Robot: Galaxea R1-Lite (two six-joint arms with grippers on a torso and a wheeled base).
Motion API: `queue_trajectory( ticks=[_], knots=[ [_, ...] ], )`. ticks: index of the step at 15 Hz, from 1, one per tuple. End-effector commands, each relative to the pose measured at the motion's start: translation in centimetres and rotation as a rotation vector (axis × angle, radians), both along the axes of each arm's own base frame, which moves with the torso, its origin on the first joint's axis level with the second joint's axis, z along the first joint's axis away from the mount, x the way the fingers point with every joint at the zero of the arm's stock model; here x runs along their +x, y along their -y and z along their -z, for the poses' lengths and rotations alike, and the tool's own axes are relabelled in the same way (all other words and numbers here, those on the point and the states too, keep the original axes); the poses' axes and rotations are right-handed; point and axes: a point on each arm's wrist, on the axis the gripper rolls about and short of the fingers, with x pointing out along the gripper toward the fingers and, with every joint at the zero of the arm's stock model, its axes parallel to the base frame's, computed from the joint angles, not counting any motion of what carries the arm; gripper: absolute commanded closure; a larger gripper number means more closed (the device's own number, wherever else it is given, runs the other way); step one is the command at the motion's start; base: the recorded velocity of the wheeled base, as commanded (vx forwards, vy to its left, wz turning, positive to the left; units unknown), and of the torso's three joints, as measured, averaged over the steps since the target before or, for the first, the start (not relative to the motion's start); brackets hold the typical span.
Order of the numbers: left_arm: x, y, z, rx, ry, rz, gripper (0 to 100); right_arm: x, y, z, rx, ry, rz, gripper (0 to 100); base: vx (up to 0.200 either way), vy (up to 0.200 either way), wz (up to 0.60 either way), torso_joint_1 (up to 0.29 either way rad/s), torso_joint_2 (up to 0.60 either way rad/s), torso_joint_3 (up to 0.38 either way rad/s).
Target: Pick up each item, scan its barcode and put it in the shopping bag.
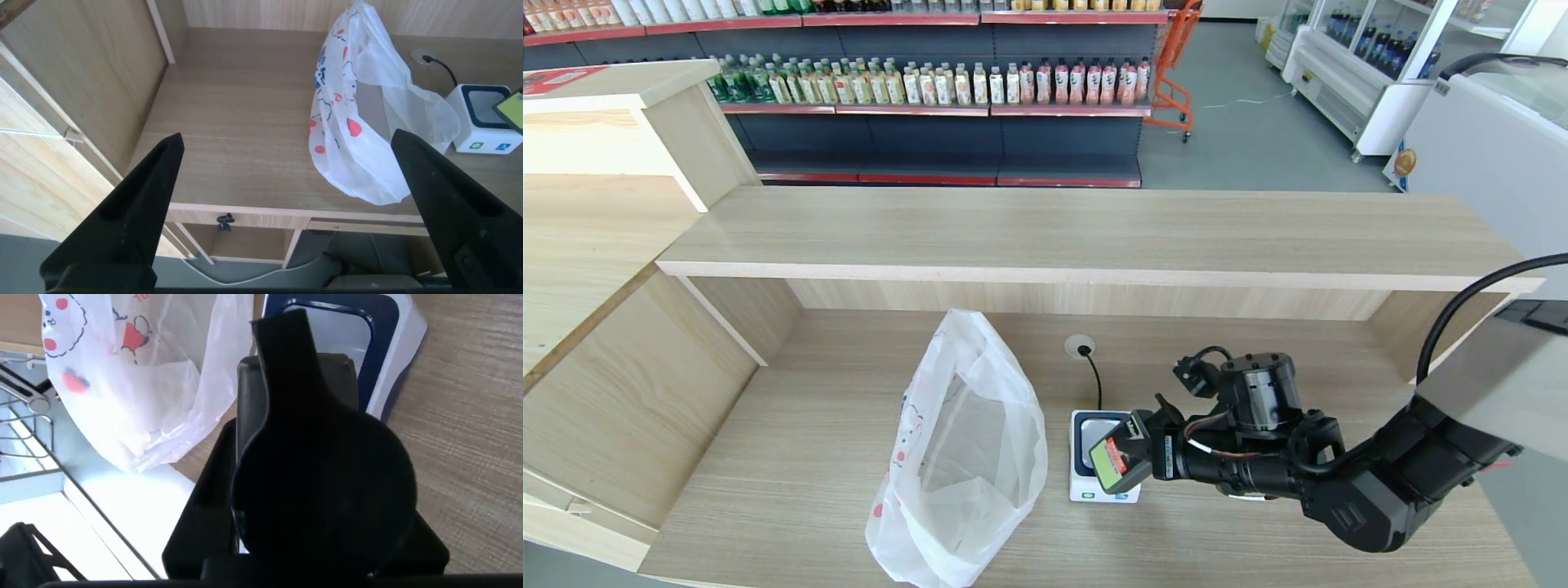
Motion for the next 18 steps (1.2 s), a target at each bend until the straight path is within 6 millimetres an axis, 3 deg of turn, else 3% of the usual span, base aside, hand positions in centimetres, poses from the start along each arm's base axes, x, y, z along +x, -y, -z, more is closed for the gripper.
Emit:
queue_trajectory(
  ticks=[1,12,14,16,18],
  knots=[
    [0.0,0.0,0.0,0.0,0.001,0.0,0,0.9,-0.8,0.6,0.001,0.003,-0.008,100,0.0,0.0,0.0,0.0,0.0,0.0],
    [0.0,0.0,0.0,-0.001,0.001,0.0,0,1.2,-1.2,0.6,-0.017,0.031,-0.005,100,0.0,0.0,0.0,0.0,0.0,0.0],
    [0.0,0.0,0.0,0.0,0.001,0.0,0,0.7,-0.9,-1.7,0.021,0.077,-0.004,100,0.0,0.0,0.0,0.0,0.0,0.0],
    [0.0,0.0,0.0,-0.001,0.001,0.0,0,-1.1,0.2,-5.9,0.085,0.16,0.008,100,0.0,0.0,0.0,0.0,0.0,0.0],
    [0.0,0.0,0.0,-0.001,0.001,0.0,0,-3.0,1.7,-8.7,0.091,0.252,0.003,100,0.0,0.0,0.0,0.0,0.0,0.0]
  ],
)
